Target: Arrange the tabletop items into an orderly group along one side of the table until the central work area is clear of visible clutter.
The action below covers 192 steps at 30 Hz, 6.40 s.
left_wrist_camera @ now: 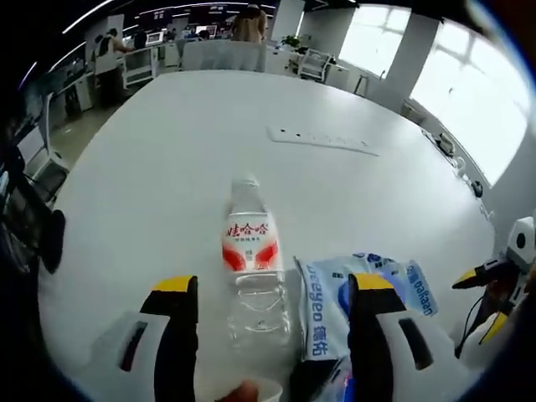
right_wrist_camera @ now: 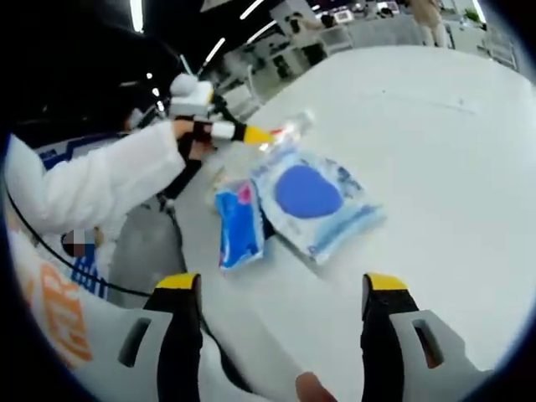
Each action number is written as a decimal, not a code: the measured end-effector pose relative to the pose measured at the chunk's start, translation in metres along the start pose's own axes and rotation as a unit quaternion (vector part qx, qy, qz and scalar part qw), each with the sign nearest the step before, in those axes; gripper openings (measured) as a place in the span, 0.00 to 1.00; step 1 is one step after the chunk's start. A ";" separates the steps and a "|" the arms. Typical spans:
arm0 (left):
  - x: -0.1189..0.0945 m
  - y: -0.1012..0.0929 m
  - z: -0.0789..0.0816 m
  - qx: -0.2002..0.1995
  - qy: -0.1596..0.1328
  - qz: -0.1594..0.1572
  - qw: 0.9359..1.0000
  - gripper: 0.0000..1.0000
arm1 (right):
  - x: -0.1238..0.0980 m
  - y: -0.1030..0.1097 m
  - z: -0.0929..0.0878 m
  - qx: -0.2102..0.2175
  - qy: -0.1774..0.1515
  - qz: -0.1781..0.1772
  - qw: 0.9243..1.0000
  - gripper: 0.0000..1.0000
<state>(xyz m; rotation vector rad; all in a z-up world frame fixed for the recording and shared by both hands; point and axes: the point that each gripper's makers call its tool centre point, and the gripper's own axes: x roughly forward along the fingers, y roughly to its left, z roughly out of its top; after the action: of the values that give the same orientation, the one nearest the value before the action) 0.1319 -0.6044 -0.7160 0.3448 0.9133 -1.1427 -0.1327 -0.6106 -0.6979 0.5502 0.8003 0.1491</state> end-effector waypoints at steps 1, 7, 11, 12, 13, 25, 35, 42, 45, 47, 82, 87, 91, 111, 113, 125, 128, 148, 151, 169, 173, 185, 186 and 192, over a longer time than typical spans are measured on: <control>0.002 0.001 0.002 0.000 0.000 0.001 1.000 0.73 | 0.000 0.000 0.000 0.001 0.000 0.000 1.000 0.77; 0.019 0.004 0.013 -0.010 0.007 0.005 1.000 0.70 | 0.000 -0.004 0.000 0.014 0.001 0.001 1.000 0.76; 0.032 0.006 0.018 -0.011 0.019 0.009 1.000 0.68 | 0.001 -0.005 0.001 0.019 0.001 0.002 1.000 0.76; 0.035 0.005 0.019 -0.012 0.020 0.007 1.000 0.68 | 0.001 -0.005 0.002 0.020 0.000 0.002 1.000 0.75; 0.036 0.005 0.020 -0.012 0.020 0.006 1.000 0.67 | 0.001 -0.005 0.002 0.021 -0.001 0.003 1.000 0.75; 0.061 0.015 0.015 -0.043 0.044 0.027 0.998 0.62 | 0.006 -0.006 0.002 0.042 0.007 0.014 0.999 0.73; 0.066 0.015 0.015 -0.027 0.040 0.046 0.998 0.53 | 0.008 -0.008 0.003 0.056 0.005 0.017 0.998 0.72; 0.065 0.022 0.014 -0.021 0.038 0.065 0.997 0.44 | 0.006 -0.011 0.003 0.067 0.000 0.015 0.998 0.71; 0.065 0.022 0.014 -0.020 0.045 0.064 0.997 0.43 | 0.005 -0.012 0.003 0.071 -0.002 0.014 0.997 0.71; 0.065 0.023 0.014 -0.030 0.045 0.068 0.996 0.42 | 0.004 -0.012 0.003 0.074 -0.004 0.013 0.997 0.71; -0.064 0.074 0.125 -0.042 -0.228 0.113 0.966 0.40 | -0.015 0.001 0.011 0.066 -0.043 0.010 0.997 0.70; -0.061 0.070 0.121 -0.026 -0.223 0.112 0.968 0.40 | -0.016 0.002 0.008 0.067 -0.042 0.009 0.997 0.70; -0.055 0.071 0.113 -0.034 -0.214 0.103 0.971 0.40 | -0.016 0.001 0.006 0.068 -0.038 0.009 0.997 0.70; -0.027 0.075 0.107 0.029 -0.201 0.060 0.977 0.39 | -0.013 -0.002 0.002 0.080 -0.026 0.008 0.996 0.70; -0.022 0.076 0.109 0.051 -0.200 0.055 0.977 0.40 | -0.013 -0.003 0.002 0.083 -0.026 0.007 0.996 0.70; -0.006 0.084 0.108 0.047 -0.202 0.045 0.977 0.40 | -0.009 -0.008 -0.001 0.097 -0.018 0.003 0.995 0.70; -0.003 0.083 0.104 0.042 -0.203 0.043 0.977 0.40 | -0.008 -0.008 -0.002 0.097 -0.015 0.003 0.995 0.70; -0.001 0.085 0.095 0.001 -0.220 0.087 0.972 0.40 | -0.004 -0.007 -0.004 0.103 -0.008 0.006 0.995 0.70; -0.002 0.084 0.094 -0.002 -0.226 0.094 0.970 0.40 | -0.005 -0.007 -0.004 0.104 -0.008 0.005 0.995 0.69; -0.004 0.083 0.086 0.006 -0.230 0.109 0.967 0.40 | -0.004 -0.005 -0.007 0.105 -0.006 0.011 0.994 0.69; -0.005 0.083 0.083 0.004 -0.229 0.111 0.967 0.40 | -0.004 -0.004 -0.008 0.107 -0.006 0.012 0.994 0.69; -0.008 0.077 0.077 0.016 -0.213 0.122 0.969 0.40 | -0.006 0.000 -0.007 0.105 -0.012 0.017 0.994 0.69; -0.009 0.077 0.076 0.015 -0.212 0.124 0.969 0.40 | -0.006 0.000 -0.007 0.105 -0.012 0.018 0.994 0.69; -0.024 0.077 0.081 -0.002 -0.227 0.119 0.967 0.50 | -0.008 0.002 -0.007 0.104 -0.018 0.021 0.994 0.70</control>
<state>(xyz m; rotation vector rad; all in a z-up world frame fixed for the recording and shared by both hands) 0.2335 -0.6116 -0.6641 0.1704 0.4565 -0.9434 -0.1433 -0.6086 -0.6951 0.7651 0.7745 0.0939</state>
